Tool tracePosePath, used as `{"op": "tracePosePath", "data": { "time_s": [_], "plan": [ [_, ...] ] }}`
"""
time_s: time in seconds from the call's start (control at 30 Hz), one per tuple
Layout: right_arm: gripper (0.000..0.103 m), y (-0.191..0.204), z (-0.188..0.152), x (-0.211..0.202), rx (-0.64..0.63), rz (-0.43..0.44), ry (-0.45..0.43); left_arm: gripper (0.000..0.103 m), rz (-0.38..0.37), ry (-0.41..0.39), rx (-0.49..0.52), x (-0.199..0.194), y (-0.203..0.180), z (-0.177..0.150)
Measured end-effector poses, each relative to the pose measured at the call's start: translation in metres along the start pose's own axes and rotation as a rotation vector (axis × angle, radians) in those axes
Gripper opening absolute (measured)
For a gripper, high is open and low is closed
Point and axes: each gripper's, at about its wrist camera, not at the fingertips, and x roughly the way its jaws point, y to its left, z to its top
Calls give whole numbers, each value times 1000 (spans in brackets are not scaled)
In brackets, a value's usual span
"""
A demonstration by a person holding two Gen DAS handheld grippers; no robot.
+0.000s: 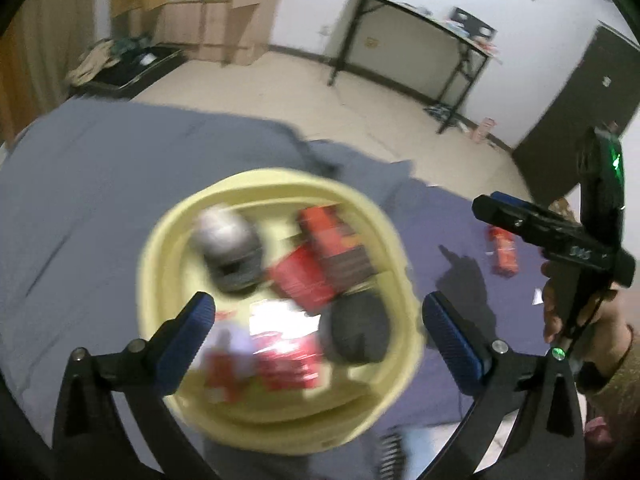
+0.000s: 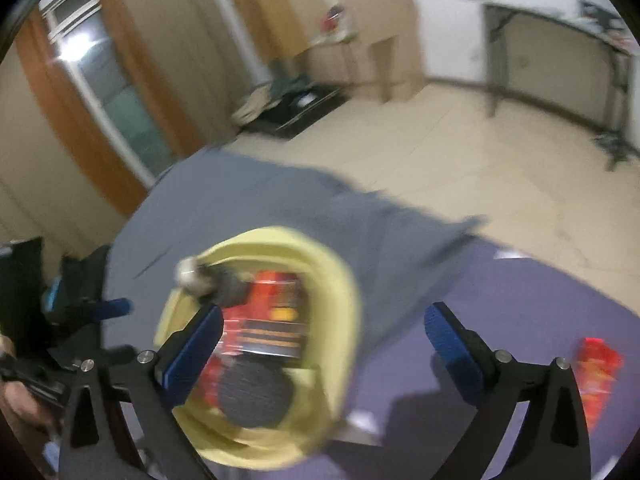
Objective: Organize rigid objects
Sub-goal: 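Grasp the red Diamond pack with the left tool while the right grasps the Double Happiness pack, then carry both red packs over the yellow tray and open both tools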
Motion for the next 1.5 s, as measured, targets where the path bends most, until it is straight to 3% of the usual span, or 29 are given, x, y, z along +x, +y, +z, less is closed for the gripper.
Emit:
{"op": "tracePosePath", "data": {
  "time_s": [0.13, 0.23, 0.3, 0.4, 0.63, 1.03, 1.23, 1.27, 1.33, 1.37, 1.4, 1.5],
  "plan": [
    [103, -79, -20, -52, 67, -167, -74, 103, -58, 12, 109, 24, -82, 15],
    [103, -149, -44, -94, 127, -362, -100, 103, -111, 47, 155, 53, -141, 20],
    [103, -206, -66, -118, 197, -552, -60, 103, -141, 75, 193, 73, -178, 25],
    [103, -271, -99, -143, 309, -609, -31, 103, -139, 90, 276, 100, -232, 26],
    [103, -334, -131, -148, 401, -552, 21, 103, -111, 153, 326, 172, -305, 19],
    [103, -384, -106, -138, 395, -473, 72, 103, -84, 196, 257, 223, -310, 9],
    [103, -396, -95, -125, 380, -497, 108, 103, -81, 211, 256, 238, -316, 5],
    [103, -396, -93, -123, 378, -507, 108, 101, -73, 213, 260, 241, -316, 3],
    [102, -393, -89, -119, 377, -523, 101, 73, -61, 197, 266, 242, -316, 2],
    [92, -393, -87, -118, 374, -534, 89, 57, -38, 171, 276, 240, -317, 2],
    [91, -389, -87, -116, 367, -548, 86, 58, -28, 162, 288, 239, -318, 2],
    [90, -380, -87, -112, 350, -544, 77, 57, -93, 168, 273, 231, -312, 3]
  ]
}}
